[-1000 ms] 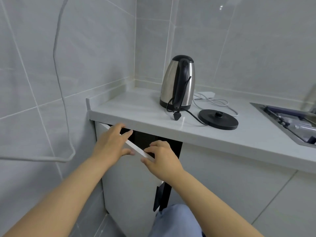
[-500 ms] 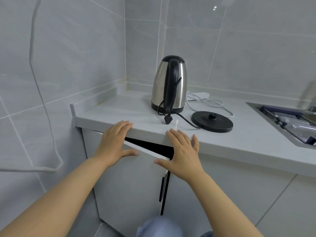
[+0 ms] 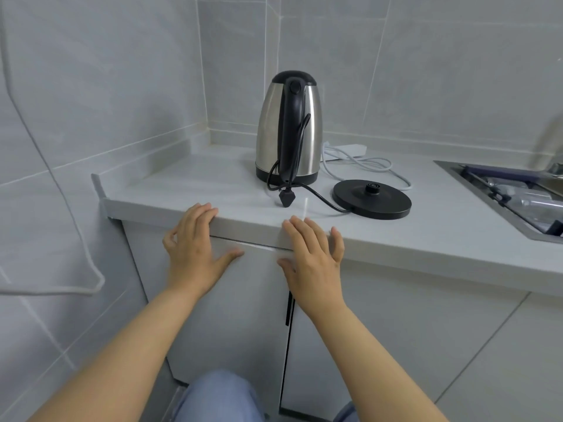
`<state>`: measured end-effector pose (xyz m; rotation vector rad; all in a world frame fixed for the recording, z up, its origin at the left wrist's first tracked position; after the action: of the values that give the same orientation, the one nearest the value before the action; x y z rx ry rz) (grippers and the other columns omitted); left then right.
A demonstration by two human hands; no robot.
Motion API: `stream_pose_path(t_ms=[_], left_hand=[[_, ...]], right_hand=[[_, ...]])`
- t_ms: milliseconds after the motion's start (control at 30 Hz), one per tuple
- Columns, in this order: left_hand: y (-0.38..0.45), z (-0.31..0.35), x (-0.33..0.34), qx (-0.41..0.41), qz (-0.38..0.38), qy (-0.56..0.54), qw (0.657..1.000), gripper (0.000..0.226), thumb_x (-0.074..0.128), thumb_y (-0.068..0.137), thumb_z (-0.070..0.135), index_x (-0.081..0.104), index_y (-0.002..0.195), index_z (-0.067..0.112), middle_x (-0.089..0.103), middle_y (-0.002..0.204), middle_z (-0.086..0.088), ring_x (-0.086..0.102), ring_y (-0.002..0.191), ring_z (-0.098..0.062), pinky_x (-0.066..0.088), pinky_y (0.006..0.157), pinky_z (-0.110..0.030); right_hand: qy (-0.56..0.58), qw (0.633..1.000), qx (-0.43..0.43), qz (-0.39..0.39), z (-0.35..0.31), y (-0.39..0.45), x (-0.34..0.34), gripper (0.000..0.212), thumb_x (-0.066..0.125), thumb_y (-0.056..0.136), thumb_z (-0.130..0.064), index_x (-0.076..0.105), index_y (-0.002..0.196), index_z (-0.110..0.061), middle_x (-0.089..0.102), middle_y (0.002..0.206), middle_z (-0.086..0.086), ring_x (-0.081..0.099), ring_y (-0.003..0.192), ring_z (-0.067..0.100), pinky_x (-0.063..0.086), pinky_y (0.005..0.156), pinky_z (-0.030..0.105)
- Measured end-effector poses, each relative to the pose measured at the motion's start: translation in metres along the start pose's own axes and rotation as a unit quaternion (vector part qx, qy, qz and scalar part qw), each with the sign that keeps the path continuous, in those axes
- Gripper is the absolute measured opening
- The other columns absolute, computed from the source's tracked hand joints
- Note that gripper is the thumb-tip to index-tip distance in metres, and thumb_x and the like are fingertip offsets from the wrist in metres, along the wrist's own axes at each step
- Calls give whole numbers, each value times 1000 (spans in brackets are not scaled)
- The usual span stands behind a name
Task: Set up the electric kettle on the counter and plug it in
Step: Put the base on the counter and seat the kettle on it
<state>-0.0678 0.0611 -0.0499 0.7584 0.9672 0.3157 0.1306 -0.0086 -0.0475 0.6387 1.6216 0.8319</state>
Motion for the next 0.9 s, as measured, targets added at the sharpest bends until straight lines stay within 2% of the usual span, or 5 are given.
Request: stream_pose_path(t_ms=[67, 167, 433, 667, 900], left_hand=[[-2, 4, 2, -7, 13, -8, 1000, 86, 82, 65, 48, 41, 133, 14, 40, 145, -3, 28, 140, -18, 21, 103, -43], [-3, 7, 6, -14, 24, -5, 1000, 84, 83, 66, 42, 40, 133, 14, 39, 145, -3, 26, 141, -17, 19, 104, -44], [-3, 9, 12, -22, 43, 11, 999, 84, 84, 64, 40, 39, 130, 14, 41, 143, -3, 28, 140, -18, 21, 103, -48], [-2, 13, 14, -22, 52, 44, 997, 82, 83, 65, 42, 40, 128, 11, 43, 140, -5, 31, 138, -20, 25, 100, -49], [-2, 14, 13, -24, 42, 58, 997, 81, 83, 66, 41, 40, 127, 10, 43, 140, -5, 32, 138, -21, 25, 100, -49]], right_hand=[[-6, 1000, 5, 12, 0, -1, 4, 76, 84, 60, -9, 55, 130, -13, 56, 133, 2, 42, 128, 19, 8, 113, 45], [-20, 1000, 5, 23, 1, -3, 8, 70, 80, 65, -7, 56, 130, -12, 56, 132, 2, 43, 128, 20, 11, 113, 47], [-53, 998, -5, 45, 4, -1, 16, 63, 74, 70, -2, 56, 129, -14, 59, 130, 0, 47, 126, 18, 10, 114, 44], [-68, 997, 6, 40, 3, -1, 22, 72, 70, 61, 8, 55, 128, -15, 60, 128, 0, 48, 125, 19, 9, 114, 44], [-58, 998, 7, 40, 3, 1, 21, 73, 70, 60, 8, 51, 127, -16, 60, 126, 0, 47, 124, 18, 4, 115, 41]])
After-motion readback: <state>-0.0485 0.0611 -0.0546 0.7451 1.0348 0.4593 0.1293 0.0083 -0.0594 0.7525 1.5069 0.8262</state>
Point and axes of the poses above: each hand's wrist, its own y-axis towards the middle knuckle, its own x-axis out of the palm, z = x × y, the point moved 1 cm from there along y, towards the middle knuckle
